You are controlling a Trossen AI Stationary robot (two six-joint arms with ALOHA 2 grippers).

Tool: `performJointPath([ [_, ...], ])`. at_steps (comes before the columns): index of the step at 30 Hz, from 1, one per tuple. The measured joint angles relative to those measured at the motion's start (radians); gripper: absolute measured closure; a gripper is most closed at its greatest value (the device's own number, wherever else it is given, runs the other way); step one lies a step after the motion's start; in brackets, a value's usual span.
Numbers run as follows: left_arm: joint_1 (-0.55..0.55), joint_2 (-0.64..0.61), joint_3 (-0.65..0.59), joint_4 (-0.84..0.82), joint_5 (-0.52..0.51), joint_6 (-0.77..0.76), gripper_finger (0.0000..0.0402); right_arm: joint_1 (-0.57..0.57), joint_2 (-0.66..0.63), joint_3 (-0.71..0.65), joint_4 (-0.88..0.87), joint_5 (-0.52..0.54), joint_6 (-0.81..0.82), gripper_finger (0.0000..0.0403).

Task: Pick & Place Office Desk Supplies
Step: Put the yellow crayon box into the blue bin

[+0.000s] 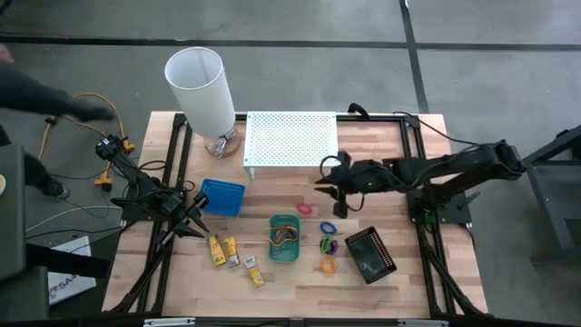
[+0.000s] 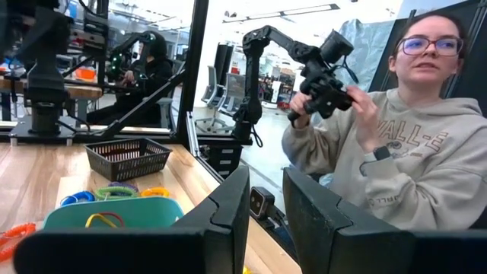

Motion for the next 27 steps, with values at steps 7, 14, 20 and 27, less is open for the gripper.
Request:
performJointPath([
  [7,0.000,0.000,0.000,0.000,0.000,0.000,0.0323,-0.020,-0.041,0.000,-0.068,0.034,0.010,0.0337],
  [14,0.000,0.000,0.000,0.000,0.000,0.000,0.0323,-0.042,-0.122,-0.062,-0.083,0.087,0.050,0.0337],
  [20,0.000,0.000,0.000,0.000,0.000,0.000,0.0323,-0.068,-0.259,-0.230,0.029,0.100,0.047,0.0337],
  [27,0.000,0.000,0.000,0.000,0.000,0.000,0.0323,-0.107,-0.462,-0.417,0.136,0.100,0.004,0.0337],
])
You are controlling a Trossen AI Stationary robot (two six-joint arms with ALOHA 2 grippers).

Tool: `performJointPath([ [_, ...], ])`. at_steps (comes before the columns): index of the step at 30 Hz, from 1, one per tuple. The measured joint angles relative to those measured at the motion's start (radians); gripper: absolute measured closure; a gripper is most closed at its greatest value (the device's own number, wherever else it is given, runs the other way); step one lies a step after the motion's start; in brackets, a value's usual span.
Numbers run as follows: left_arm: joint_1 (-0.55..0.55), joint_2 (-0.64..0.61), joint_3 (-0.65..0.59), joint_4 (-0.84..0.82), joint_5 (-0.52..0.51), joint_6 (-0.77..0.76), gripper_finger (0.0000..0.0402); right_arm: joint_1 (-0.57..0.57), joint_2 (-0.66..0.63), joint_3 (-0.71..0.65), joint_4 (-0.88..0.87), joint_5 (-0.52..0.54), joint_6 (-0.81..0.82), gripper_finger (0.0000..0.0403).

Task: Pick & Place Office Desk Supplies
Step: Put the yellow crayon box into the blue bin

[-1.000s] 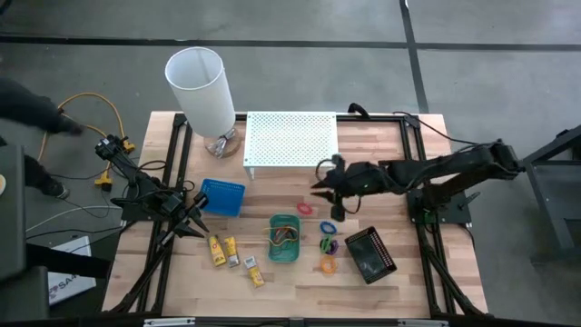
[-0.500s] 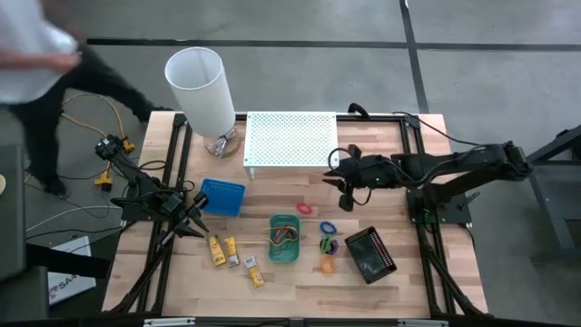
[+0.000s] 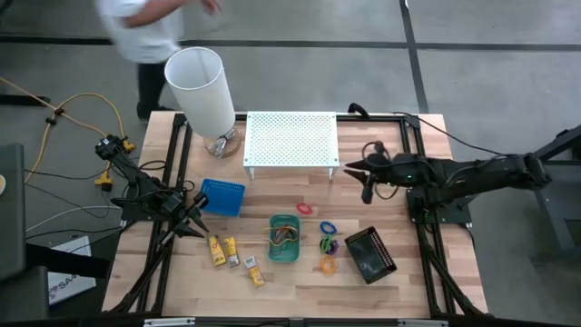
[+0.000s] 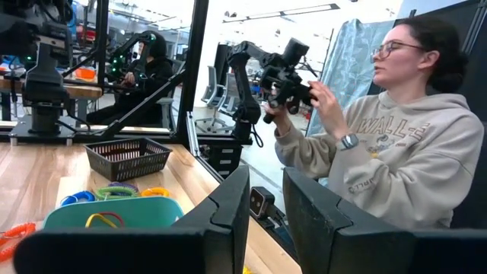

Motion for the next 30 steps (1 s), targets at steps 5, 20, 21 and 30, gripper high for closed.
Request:
performJointPath([
  [5,0.000,0.000,0.000,0.000,0.000,0.000,0.0323,-0.041,-0.158,-0.113,0.054,0.004,0.000,0.0337],
  [20,0.000,0.000,0.000,0.000,0.000,0.000,0.0323,-0.085,-0.557,-0.339,0.088,-0.034,0.036,0.0337],
  [21,0.000,0.000,0.000,0.000,0.000,0.000,0.0323,-0.085,-0.577,-0.348,0.095,-0.052,0.028,0.0337],
  [30,0.000,0.000,0.000,0.000,0.000,0.000,0.0323,-0.085,-0.735,-0.420,0.091,-0.087,0.022,0.0337],
])
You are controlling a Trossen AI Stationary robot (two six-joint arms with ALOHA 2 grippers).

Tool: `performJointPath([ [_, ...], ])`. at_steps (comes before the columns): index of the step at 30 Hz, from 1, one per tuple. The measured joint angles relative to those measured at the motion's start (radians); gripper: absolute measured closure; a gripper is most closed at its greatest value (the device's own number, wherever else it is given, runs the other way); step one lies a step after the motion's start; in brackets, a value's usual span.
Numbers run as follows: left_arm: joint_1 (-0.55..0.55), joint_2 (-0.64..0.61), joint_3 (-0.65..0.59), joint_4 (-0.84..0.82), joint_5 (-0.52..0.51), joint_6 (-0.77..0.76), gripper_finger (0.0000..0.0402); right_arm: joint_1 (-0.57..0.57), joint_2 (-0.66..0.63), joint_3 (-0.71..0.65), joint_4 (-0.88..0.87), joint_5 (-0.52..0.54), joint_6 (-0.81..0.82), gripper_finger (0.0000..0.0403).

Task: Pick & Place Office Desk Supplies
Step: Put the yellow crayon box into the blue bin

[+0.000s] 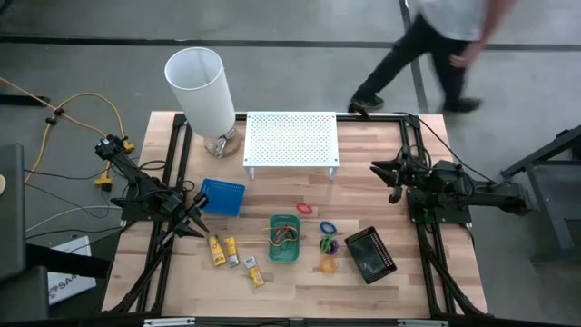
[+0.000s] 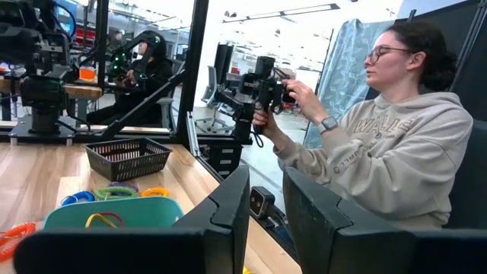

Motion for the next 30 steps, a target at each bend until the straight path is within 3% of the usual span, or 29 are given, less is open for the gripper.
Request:
performJointPath([
  [4,0.000,0.000,0.000,0.000,0.000,0.000,0.0323,0.000,-0.062,-0.036,0.006,-0.028,0.001,0.0337],
  [21,0.000,0.000,0.000,0.000,0.000,0.000,0.0323,0.000,-0.058,-0.107,0.100,-0.129,0.026,0.0337],
  [30,0.000,0.000,0.000,0.000,0.000,0.000,0.0323,0.000,-0.058,-0.137,0.057,-0.127,0.064,0.0337],
])
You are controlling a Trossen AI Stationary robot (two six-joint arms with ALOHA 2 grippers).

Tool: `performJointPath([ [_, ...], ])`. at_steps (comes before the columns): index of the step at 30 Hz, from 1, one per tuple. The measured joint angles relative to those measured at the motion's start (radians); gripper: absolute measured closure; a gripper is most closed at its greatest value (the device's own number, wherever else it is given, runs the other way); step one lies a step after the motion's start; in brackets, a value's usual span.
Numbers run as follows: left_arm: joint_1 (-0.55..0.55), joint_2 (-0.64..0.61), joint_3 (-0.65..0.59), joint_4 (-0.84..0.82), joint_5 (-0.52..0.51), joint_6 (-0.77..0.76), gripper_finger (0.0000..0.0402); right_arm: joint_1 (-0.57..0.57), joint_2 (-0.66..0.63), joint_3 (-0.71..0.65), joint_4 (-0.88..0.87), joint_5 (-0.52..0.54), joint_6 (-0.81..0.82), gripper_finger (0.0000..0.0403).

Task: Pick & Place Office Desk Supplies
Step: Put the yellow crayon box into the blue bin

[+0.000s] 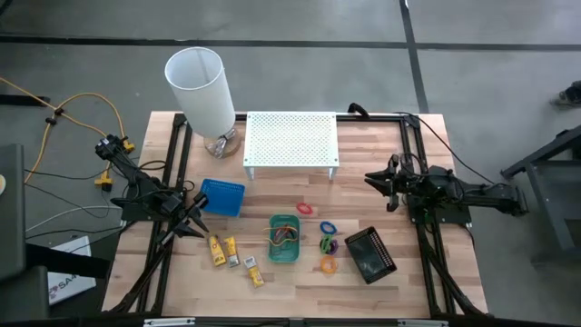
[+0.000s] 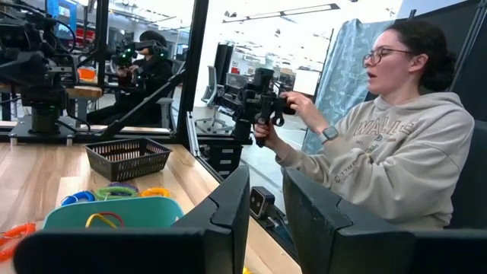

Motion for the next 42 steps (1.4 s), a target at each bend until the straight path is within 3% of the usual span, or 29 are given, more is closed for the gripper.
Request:
performJointPath([
  [15,0.000,0.000,0.000,0.000,0.000,0.000,0.0323,0.000,0.005,-0.001,-0.022,-0.056,-0.011,0.0337],
  [42,0.000,0.000,0.000,0.000,0.000,0.000,0.0323,0.000,0.006,-0.003,-0.021,-0.056,-0.011,0.0337],
])
